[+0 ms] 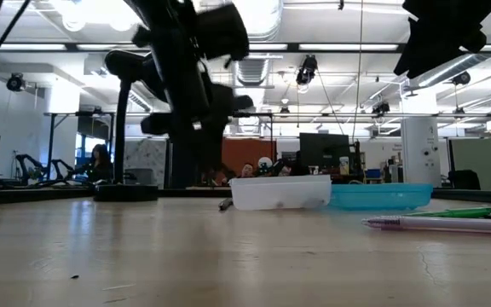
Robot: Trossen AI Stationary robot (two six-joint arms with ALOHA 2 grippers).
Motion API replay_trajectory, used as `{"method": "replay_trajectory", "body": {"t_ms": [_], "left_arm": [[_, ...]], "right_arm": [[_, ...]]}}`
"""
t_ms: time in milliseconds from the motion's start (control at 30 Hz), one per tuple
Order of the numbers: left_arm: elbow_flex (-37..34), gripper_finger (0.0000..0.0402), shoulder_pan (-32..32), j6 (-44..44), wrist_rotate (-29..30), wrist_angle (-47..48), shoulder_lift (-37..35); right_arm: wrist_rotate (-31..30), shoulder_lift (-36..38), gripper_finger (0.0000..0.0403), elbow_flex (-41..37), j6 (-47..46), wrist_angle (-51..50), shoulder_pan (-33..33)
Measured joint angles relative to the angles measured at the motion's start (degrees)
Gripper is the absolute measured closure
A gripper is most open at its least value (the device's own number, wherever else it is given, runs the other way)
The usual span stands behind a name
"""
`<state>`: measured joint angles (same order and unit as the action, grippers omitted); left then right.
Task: Pick & place school supplies into a supply box
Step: Adjust the blue supply box, then put the black pen into the blue supply box
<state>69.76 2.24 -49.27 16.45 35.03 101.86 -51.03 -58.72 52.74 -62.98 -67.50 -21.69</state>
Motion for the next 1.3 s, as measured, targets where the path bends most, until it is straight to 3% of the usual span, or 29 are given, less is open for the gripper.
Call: {"method": "replay_trajectory", "body": {"t_ms": [167,333,500,700,1300], "left_arm": [[0.2,0.0316,1.3,-3.5,0.1,-4.6,4.7],[2.0,0.0316,1.7,-0.4,-0.8,-11.7,5.2],[2.2,0.0316,3.2,1.1,-0.8,-9.8,5.1],[2.2,0.0316,3.7,-5.9,-1.9,-1.9,4.8],[2.4,0.0316,3.7,-15.8,-3.4,-5.8,9.9]], "right_arm": [[0.0,0.0,0.0179,-0.1,0.0,0.0,0.0],[0.1,0.0,0.0179,-0.1,0.0,0.0,0.0],[0.1,0.1,0.0179,-0.2,0.0,0.0,0.0],[0.4,0.1,0.0179,-0.8,-1.0,0.0,0.0],[2.7,0.1,0.0179,-4.4,-6.7,0.1,0.0]]}}
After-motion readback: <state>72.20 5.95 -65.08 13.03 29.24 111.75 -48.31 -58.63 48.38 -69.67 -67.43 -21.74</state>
